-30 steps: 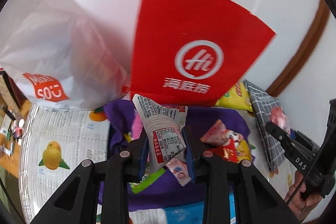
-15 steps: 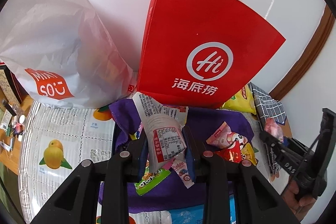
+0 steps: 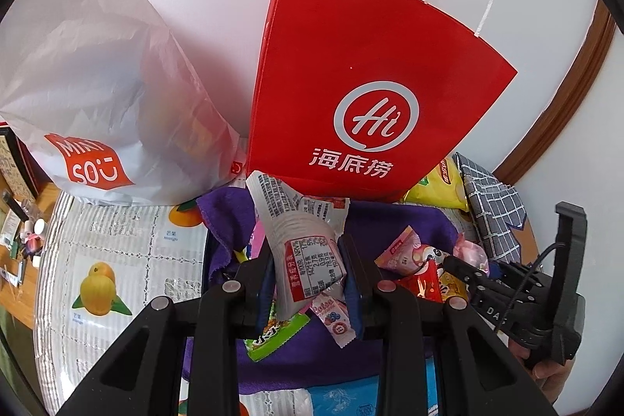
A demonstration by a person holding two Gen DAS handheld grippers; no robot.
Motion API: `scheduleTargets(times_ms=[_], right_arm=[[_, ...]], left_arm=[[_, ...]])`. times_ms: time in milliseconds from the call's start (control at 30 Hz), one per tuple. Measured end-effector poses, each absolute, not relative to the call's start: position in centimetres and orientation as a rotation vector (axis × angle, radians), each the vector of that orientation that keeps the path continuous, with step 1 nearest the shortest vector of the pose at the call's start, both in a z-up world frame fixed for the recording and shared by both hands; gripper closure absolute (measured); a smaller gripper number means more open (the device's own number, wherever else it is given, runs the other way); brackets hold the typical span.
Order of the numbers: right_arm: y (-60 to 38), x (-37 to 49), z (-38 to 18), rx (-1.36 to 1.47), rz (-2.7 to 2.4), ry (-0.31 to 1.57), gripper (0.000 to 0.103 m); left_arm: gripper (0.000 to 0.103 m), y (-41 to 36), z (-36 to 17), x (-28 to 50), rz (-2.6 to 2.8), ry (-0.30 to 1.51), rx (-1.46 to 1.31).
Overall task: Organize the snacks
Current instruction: 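Lower the white packet and pink candy onto the purple towel with both tools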
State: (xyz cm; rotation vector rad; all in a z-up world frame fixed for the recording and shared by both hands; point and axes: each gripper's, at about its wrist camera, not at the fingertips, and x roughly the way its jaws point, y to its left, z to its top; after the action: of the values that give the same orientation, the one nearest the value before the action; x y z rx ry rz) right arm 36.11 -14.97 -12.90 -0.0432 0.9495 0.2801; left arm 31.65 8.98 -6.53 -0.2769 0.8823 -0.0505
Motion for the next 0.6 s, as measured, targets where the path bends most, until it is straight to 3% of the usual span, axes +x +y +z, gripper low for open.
scheduleTargets(times_ms=[600], right_arm=[[-14.3,36.9,-14.7,-0.097,0.253,1.002,0.070]], left_arm=[[0.074,8.9,-6.6,31.7,-0.045,0.888,-0.280]])
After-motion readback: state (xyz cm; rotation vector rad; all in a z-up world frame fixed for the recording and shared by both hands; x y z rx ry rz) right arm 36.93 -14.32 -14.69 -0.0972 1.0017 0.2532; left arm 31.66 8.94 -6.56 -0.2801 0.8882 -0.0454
